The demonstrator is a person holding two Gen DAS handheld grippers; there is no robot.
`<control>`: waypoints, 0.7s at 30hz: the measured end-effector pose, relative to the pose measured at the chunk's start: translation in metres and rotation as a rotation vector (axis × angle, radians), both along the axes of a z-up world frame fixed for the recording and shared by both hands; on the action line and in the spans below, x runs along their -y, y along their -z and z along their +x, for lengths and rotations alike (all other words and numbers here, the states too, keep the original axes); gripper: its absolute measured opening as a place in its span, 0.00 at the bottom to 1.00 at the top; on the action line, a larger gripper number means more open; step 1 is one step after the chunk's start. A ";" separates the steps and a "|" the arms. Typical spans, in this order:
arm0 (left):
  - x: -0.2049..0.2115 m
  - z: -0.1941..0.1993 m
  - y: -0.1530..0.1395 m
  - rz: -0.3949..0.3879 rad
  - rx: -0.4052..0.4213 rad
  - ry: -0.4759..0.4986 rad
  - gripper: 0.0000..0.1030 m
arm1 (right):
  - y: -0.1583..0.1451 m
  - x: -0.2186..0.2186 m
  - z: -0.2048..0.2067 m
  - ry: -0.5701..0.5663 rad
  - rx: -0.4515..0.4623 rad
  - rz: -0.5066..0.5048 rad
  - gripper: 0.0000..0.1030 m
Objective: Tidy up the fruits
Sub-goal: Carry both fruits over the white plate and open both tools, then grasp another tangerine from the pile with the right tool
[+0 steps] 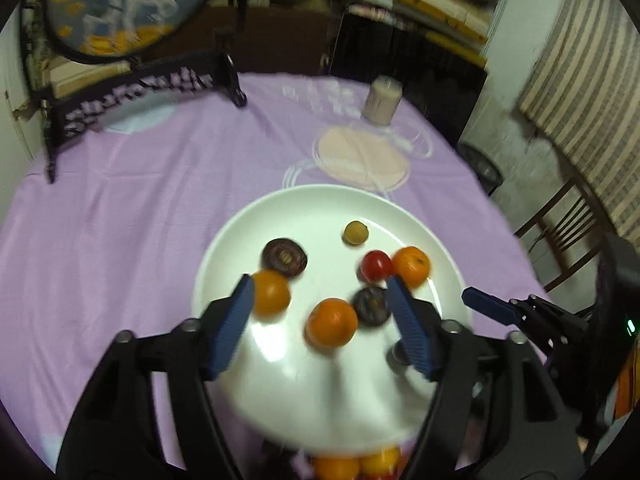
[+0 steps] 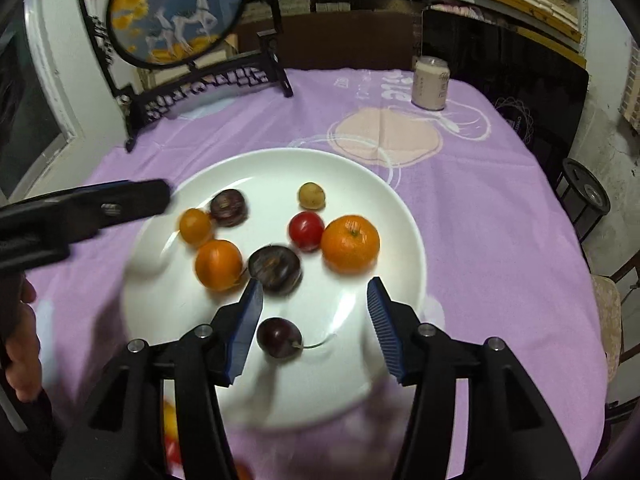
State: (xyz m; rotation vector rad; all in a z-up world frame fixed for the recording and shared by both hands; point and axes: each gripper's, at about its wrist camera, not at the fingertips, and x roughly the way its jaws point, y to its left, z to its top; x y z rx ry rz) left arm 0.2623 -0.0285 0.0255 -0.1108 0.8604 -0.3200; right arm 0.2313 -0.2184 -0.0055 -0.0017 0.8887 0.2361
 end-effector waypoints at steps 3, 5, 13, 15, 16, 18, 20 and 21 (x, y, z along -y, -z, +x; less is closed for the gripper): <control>-0.024 -0.051 -0.010 0.018 0.071 -0.046 0.76 | -0.011 0.002 -0.043 -0.016 0.033 0.033 0.55; -0.036 -0.077 -0.009 0.022 0.092 -0.071 0.76 | -0.013 0.002 -0.064 -0.022 0.040 0.055 0.56; -0.079 -0.144 0.012 0.009 0.064 -0.146 0.76 | -0.023 -0.012 -0.116 -0.051 0.059 0.025 0.56; -0.083 -0.156 0.015 0.008 0.060 -0.146 0.76 | -0.018 -0.014 -0.124 -0.053 0.043 0.014 0.56; -0.085 -0.158 0.016 0.006 0.055 -0.145 0.76 | -0.014 -0.016 -0.127 -0.054 0.029 0.010 0.56; -0.086 -0.165 0.022 0.003 0.041 -0.140 0.76 | -0.004 -0.020 -0.132 -0.058 -0.005 0.002 0.56; -0.085 -0.169 0.025 0.007 0.032 -0.131 0.76 | 0.003 -0.024 -0.136 -0.067 -0.024 -0.003 0.56; -0.084 -0.170 0.026 0.010 0.029 -0.127 0.76 | 0.005 -0.026 -0.139 -0.070 -0.029 -0.004 0.56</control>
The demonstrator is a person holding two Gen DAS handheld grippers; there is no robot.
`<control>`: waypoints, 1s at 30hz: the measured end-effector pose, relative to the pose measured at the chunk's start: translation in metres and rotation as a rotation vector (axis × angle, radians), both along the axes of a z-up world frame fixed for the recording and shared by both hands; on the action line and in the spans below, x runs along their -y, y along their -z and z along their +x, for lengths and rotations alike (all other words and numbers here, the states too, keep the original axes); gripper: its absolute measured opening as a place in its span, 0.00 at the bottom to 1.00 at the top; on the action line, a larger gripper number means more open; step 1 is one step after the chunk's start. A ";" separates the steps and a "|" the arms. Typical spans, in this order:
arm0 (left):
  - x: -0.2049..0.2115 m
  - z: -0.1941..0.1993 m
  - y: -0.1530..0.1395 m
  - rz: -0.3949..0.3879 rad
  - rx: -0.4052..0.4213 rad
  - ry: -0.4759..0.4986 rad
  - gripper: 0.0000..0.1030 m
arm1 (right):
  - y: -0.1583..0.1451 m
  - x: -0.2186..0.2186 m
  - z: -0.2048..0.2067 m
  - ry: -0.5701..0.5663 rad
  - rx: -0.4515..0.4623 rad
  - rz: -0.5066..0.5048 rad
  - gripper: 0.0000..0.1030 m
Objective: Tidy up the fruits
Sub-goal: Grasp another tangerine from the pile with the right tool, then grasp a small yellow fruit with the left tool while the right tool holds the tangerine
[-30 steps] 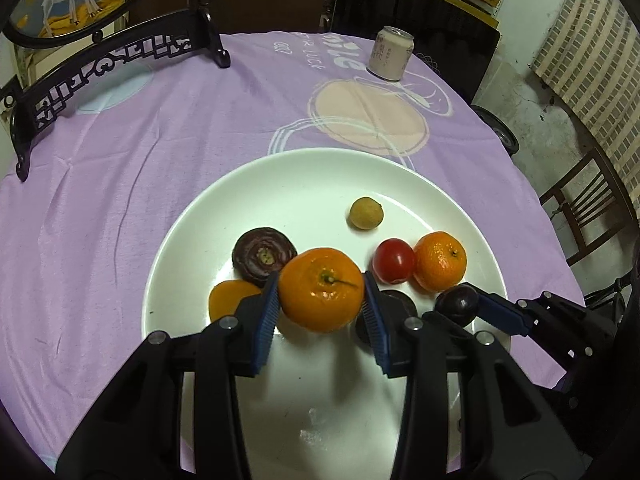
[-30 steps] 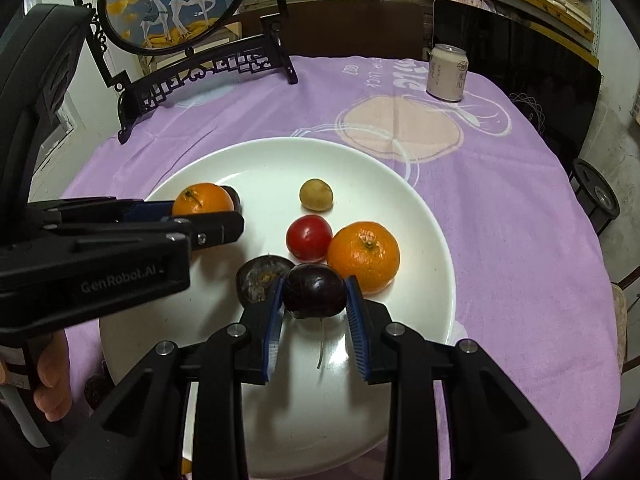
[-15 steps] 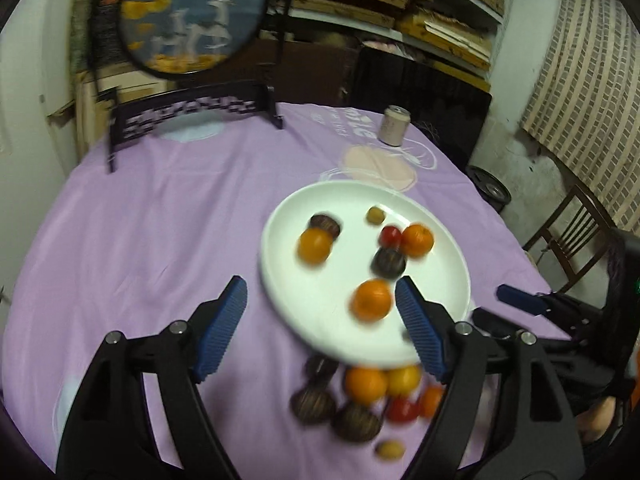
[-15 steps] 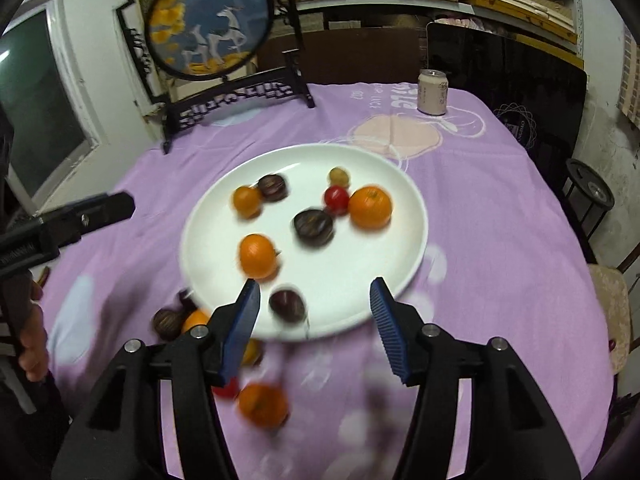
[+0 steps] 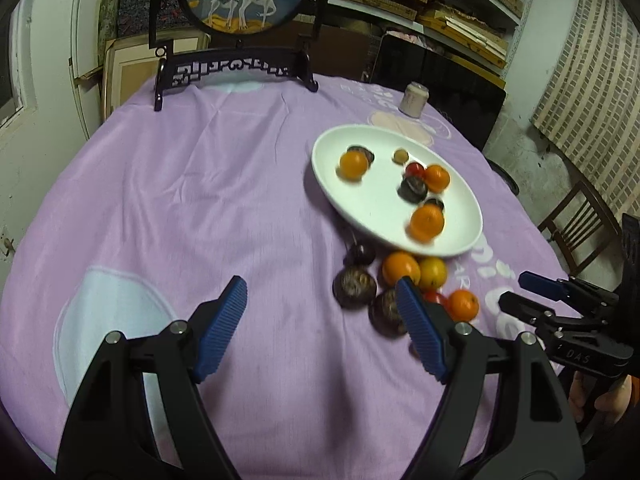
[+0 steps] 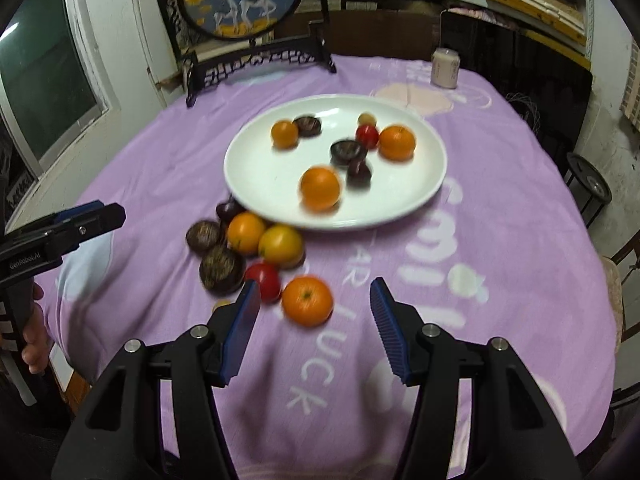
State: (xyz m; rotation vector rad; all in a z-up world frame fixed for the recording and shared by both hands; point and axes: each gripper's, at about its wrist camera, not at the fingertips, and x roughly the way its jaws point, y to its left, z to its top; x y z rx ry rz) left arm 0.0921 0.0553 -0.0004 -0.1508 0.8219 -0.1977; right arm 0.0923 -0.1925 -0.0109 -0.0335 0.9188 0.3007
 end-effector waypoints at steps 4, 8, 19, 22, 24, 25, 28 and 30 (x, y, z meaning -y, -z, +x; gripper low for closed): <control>0.010 -0.012 0.014 0.012 -0.029 0.045 0.76 | 0.021 -0.006 -0.002 -0.011 -0.037 -0.013 0.56; 0.027 -0.019 0.032 0.016 -0.084 0.101 0.76 | 0.043 -0.011 0.006 -0.006 -0.071 -0.025 0.56; 0.063 -0.026 0.042 0.043 -0.115 0.171 0.76 | 0.044 0.005 0.005 -0.009 -0.036 0.030 0.35; 0.082 -0.023 0.049 0.064 -0.122 0.201 0.76 | 0.039 0.023 -0.001 0.030 -0.030 0.046 0.36; 0.094 -0.019 0.055 0.084 -0.131 0.216 0.74 | 0.038 0.038 -0.006 0.058 -0.032 0.070 0.36; 0.100 -0.017 0.059 0.093 -0.137 0.222 0.72 | 0.038 0.042 -0.007 0.067 -0.033 0.078 0.36; 0.114 -0.009 0.067 0.108 -0.160 0.230 0.53 | 0.039 0.056 -0.012 0.088 -0.037 0.106 0.36; 0.118 -0.007 0.068 0.128 -0.145 0.219 0.52 | 0.040 0.062 -0.014 0.092 -0.038 0.117 0.36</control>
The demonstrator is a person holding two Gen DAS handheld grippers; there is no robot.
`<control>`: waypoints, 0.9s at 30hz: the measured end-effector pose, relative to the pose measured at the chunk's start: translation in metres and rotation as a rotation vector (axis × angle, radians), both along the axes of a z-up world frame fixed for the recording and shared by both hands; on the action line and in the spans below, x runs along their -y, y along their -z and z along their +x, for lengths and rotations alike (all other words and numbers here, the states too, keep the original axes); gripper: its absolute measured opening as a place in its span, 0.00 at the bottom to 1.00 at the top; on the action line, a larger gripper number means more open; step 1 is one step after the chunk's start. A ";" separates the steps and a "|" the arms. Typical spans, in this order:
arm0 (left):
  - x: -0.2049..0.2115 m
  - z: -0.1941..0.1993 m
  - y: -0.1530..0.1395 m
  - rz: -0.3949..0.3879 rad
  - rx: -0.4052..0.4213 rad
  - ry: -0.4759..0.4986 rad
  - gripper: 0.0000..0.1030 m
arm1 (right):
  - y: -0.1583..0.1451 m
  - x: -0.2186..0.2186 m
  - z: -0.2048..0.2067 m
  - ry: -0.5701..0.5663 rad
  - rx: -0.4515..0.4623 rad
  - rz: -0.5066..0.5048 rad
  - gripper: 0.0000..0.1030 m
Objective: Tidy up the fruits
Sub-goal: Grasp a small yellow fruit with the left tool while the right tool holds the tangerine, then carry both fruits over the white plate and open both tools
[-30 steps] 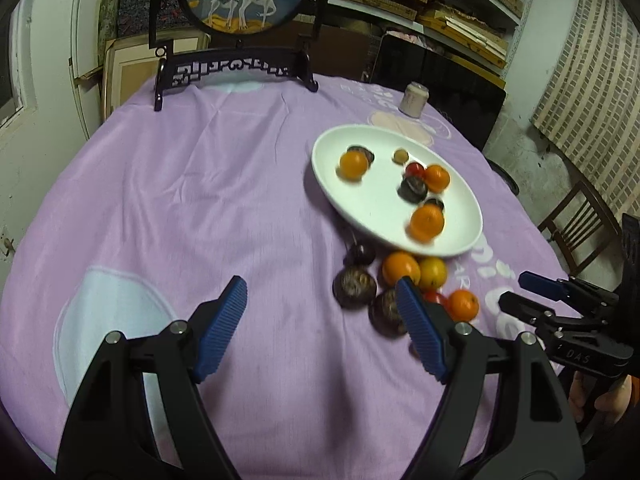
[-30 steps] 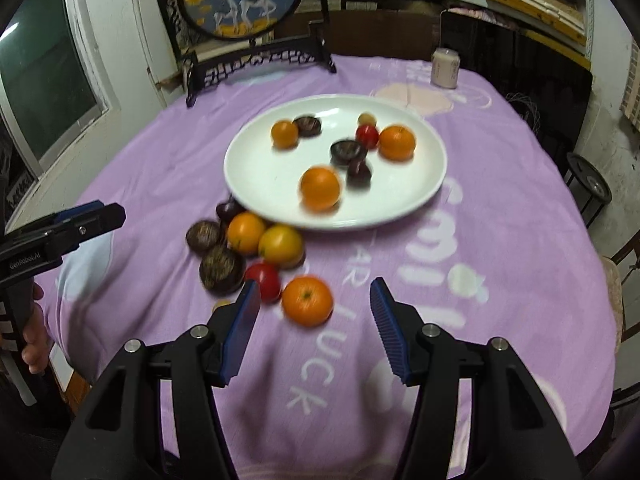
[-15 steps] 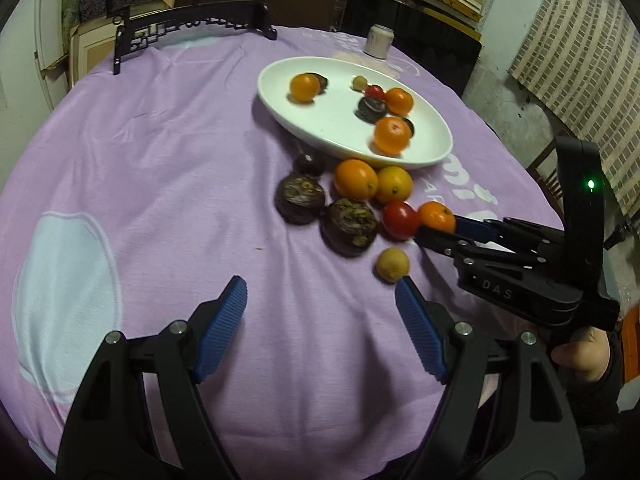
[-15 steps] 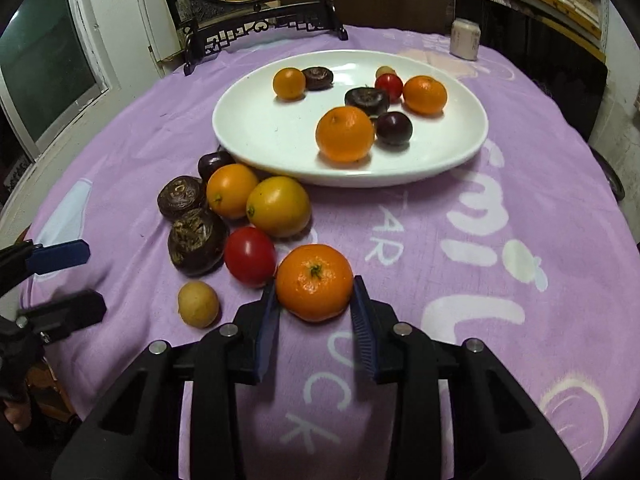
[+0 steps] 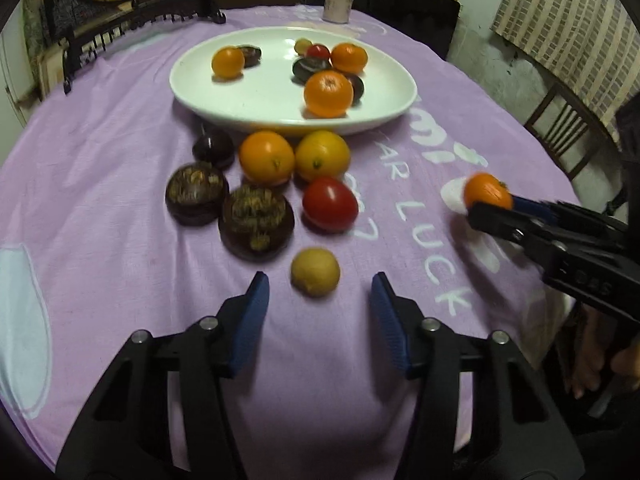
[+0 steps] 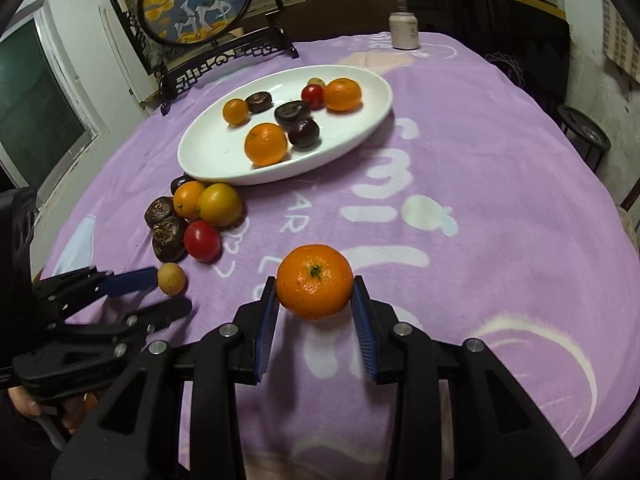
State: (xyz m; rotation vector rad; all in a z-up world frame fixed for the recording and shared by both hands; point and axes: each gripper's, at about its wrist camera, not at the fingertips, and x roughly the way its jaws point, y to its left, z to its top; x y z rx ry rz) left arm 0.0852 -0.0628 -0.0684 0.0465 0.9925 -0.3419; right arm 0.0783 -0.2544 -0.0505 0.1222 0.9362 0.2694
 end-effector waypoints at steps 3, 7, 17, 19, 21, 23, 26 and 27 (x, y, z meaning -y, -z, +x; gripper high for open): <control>0.004 0.005 0.000 0.013 0.009 -0.016 0.37 | 0.001 0.005 -0.002 0.001 -0.002 0.012 0.36; 0.003 0.004 -0.002 -0.008 -0.008 -0.011 0.24 | 0.000 0.003 -0.005 -0.012 0.002 0.020 0.36; -0.011 -0.006 -0.012 -0.056 0.001 0.005 0.24 | -0.006 -0.013 -0.004 -0.037 0.011 0.003 0.36; -0.017 -0.006 -0.016 -0.072 0.007 0.004 0.24 | -0.008 -0.016 -0.002 -0.039 0.011 -0.002 0.36; -0.023 -0.004 -0.021 -0.081 0.017 0.000 0.24 | -0.009 -0.019 0.003 -0.042 0.011 -0.006 0.36; -0.031 0.003 -0.028 -0.085 0.033 -0.008 0.24 | -0.011 -0.021 0.008 -0.042 0.012 -0.009 0.36; -0.041 0.021 -0.040 -0.087 0.050 -0.028 0.24 | -0.015 -0.024 0.022 -0.048 0.017 -0.012 0.36; -0.045 0.032 -0.046 -0.089 0.059 -0.037 0.24 | -0.017 -0.025 0.029 -0.049 0.023 -0.014 0.36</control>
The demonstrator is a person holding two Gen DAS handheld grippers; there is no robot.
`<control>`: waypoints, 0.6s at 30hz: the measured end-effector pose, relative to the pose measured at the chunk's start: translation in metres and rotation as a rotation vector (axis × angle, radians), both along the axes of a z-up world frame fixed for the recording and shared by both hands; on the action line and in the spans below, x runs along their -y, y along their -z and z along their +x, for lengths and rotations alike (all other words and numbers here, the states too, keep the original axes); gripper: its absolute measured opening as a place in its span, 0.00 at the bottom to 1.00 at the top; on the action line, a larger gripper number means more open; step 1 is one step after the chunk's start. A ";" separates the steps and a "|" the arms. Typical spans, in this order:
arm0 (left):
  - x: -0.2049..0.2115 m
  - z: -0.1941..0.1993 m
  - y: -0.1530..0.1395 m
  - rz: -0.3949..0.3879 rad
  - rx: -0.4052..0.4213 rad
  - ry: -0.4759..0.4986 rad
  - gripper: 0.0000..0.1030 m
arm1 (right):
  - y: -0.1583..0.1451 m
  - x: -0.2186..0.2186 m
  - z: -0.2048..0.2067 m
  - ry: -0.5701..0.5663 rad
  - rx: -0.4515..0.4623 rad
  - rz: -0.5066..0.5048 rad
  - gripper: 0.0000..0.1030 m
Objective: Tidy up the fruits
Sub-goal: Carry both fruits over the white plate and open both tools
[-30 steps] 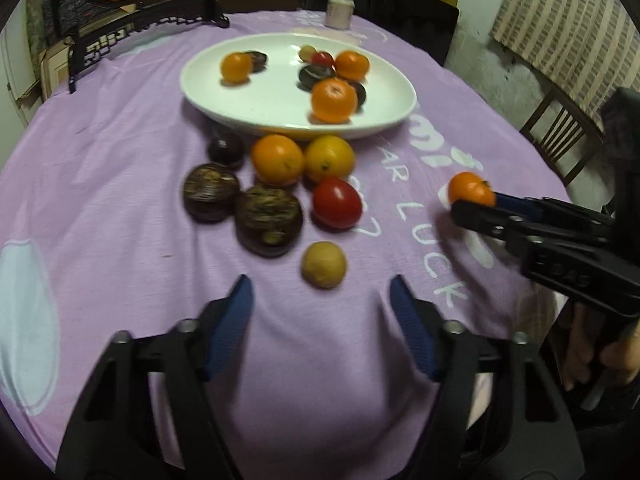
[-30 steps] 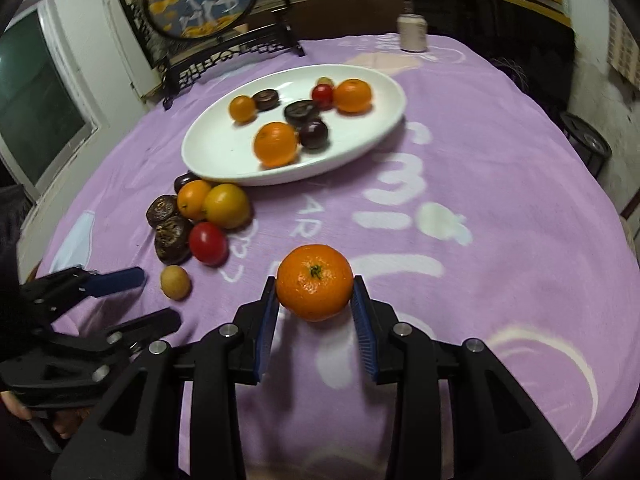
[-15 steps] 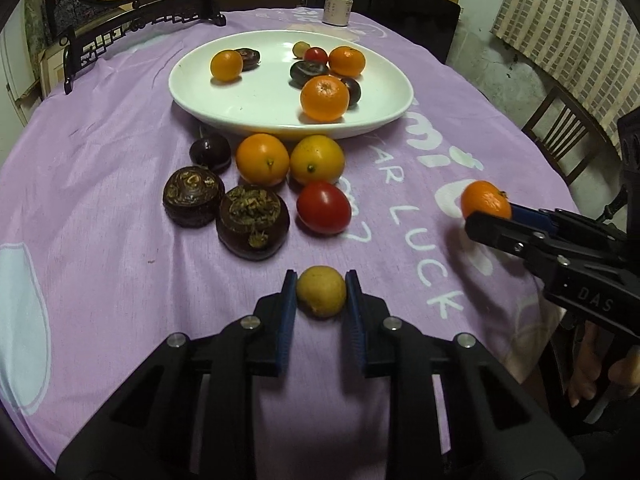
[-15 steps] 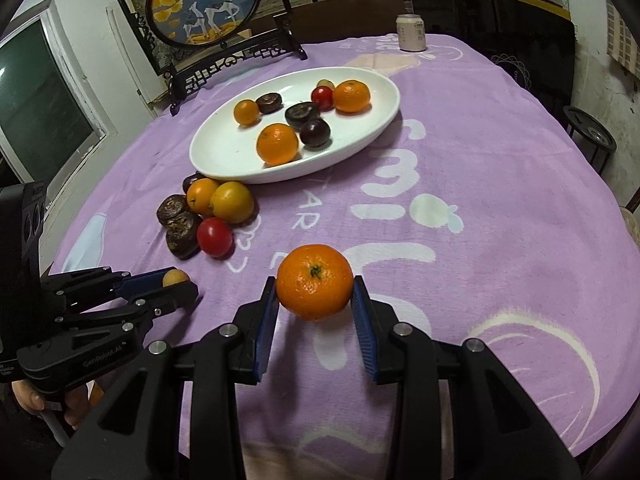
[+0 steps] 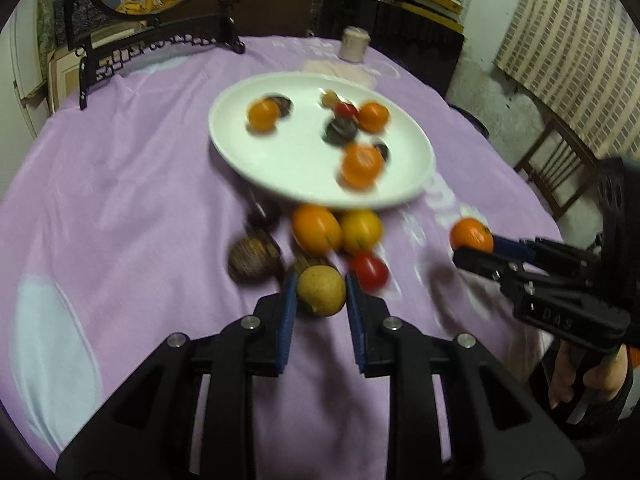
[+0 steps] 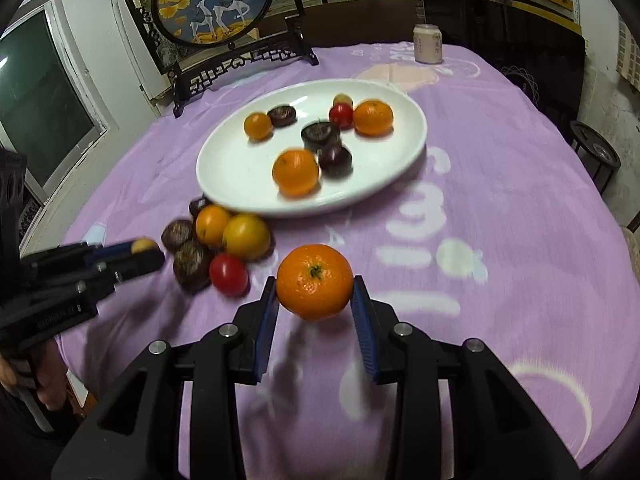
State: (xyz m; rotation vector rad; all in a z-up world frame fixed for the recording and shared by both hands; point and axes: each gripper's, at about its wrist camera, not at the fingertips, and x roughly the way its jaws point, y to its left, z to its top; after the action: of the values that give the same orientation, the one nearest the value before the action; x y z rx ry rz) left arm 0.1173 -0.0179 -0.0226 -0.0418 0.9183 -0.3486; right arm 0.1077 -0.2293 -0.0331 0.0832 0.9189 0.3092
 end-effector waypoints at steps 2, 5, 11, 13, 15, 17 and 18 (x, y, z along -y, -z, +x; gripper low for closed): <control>-0.002 0.019 -0.009 0.007 0.019 -0.012 0.24 | -0.005 -0.001 0.015 0.000 0.012 -0.003 0.36; 0.003 0.063 -0.022 0.025 0.033 -0.018 0.24 | -0.017 -0.001 0.048 0.012 0.039 -0.009 0.36; 0.034 0.149 -0.011 0.043 -0.037 0.002 0.24 | -0.012 -0.001 0.121 0.056 0.035 -0.035 0.36; 0.041 0.166 -0.001 0.044 -0.071 0.007 0.24 | -0.003 0.001 0.137 0.063 0.007 -0.025 0.36; 0.045 0.174 0.007 0.044 -0.087 0.009 0.24 | 0.002 0.004 0.143 0.065 -0.006 -0.013 0.36; 0.045 0.178 0.011 0.040 -0.092 0.011 0.24 | 0.005 0.005 0.147 0.065 -0.010 -0.012 0.36; 0.044 0.179 0.012 0.038 -0.093 0.010 0.24 | 0.006 0.006 0.148 0.064 -0.011 -0.010 0.36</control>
State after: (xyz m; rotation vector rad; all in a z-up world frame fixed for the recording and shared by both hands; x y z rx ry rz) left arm 0.2962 -0.0620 -0.0348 -0.0187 1.0171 -0.3410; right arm 0.2553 -0.2351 -0.0395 0.1047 0.9270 0.2445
